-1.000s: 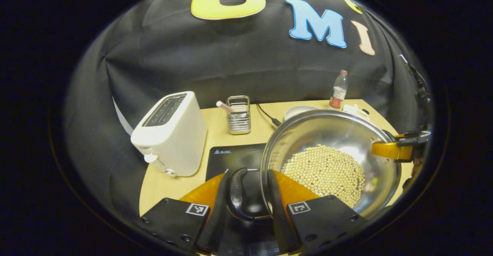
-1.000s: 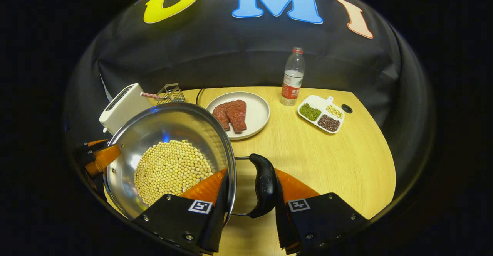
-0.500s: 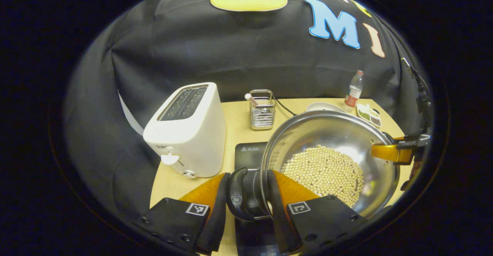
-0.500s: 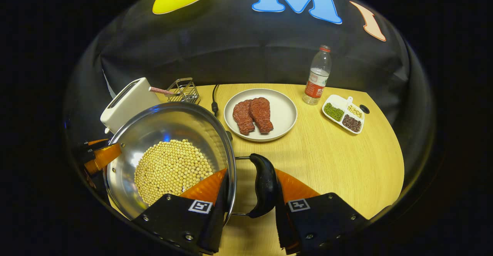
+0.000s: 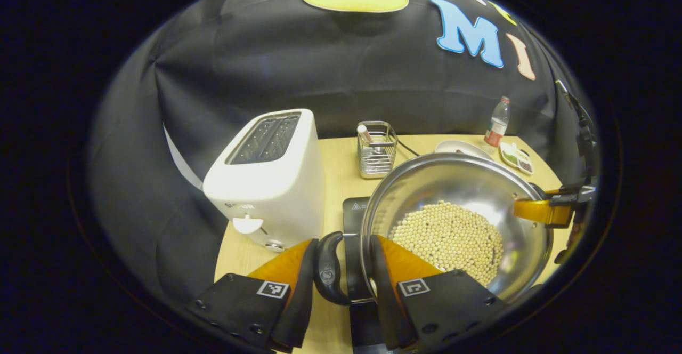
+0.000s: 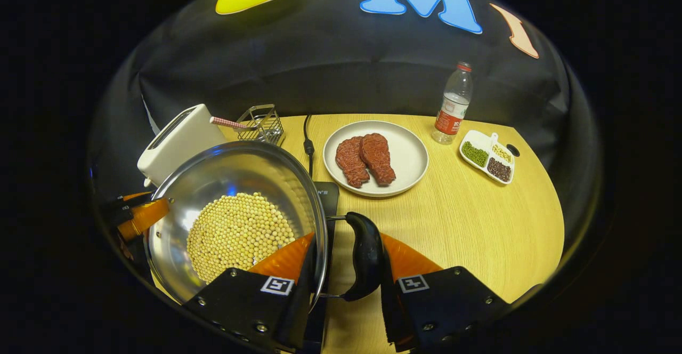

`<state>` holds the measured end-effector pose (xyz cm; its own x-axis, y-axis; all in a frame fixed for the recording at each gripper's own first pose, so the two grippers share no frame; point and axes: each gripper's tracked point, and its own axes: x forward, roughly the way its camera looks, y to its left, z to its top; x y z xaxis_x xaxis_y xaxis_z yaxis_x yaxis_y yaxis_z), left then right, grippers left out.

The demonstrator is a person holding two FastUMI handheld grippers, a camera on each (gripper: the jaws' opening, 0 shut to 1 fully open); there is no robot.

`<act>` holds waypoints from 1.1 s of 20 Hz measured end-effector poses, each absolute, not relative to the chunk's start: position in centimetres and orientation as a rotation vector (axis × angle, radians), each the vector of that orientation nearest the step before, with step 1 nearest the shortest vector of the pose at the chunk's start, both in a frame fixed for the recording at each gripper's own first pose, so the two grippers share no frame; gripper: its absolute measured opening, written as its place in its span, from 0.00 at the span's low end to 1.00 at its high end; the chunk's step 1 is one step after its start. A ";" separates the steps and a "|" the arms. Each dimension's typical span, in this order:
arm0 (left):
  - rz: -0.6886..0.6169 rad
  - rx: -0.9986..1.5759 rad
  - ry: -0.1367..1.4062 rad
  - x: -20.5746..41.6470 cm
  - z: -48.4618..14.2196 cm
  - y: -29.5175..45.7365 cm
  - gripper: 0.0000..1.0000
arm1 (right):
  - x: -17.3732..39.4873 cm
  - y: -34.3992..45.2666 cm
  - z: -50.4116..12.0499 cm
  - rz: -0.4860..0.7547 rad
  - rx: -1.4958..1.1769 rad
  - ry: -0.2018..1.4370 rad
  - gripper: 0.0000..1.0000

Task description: First push the handle of the pot to place it horizontally, then grasp the pot with both hands and set it on the induction cooktop.

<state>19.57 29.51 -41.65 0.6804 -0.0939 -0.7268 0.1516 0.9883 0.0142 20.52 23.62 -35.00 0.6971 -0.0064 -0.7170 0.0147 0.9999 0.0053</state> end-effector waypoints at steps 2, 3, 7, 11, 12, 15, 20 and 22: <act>-0.138 0.074 0.808 19.5 -41.7 29.5 0.57 | 20.5 23.7 -35.3 -0.017 0.010 0.795 0.57; -0.141 0.079 0.810 19.4 -41.7 29.7 0.57 | 20.5 23.6 -35.4 -0.019 0.008 0.795 0.57; -0.140 0.083 0.782 19.8 -41.7 29.8 0.60 | 20.3 23.8 -35.8 -0.021 0.036 0.774 0.57; -0.123 0.058 0.758 20.0 -41.5 29.6 0.64 | 20.4 23.8 -35.7 -0.002 0.045 0.758 0.59; -0.107 0.051 0.737 20.2 -40.8 30.0 0.66 | 20.5 23.6 -35.4 0.001 0.035 0.747 0.61; -0.045 0.023 0.661 19.8 -36.8 31.4 0.77 | 20.8 22.4 -32.4 0.006 0.003 0.657 0.78; 0.009 0.005 0.502 17.8 -28.0 28.8 0.80 | 18.6 19.5 -25.6 0.028 -0.005 0.498 0.86; -0.006 0.013 0.434 16.5 -23.8 25.4 0.81 | 17.3 17.9 -22.4 0.031 -0.008 0.435 0.86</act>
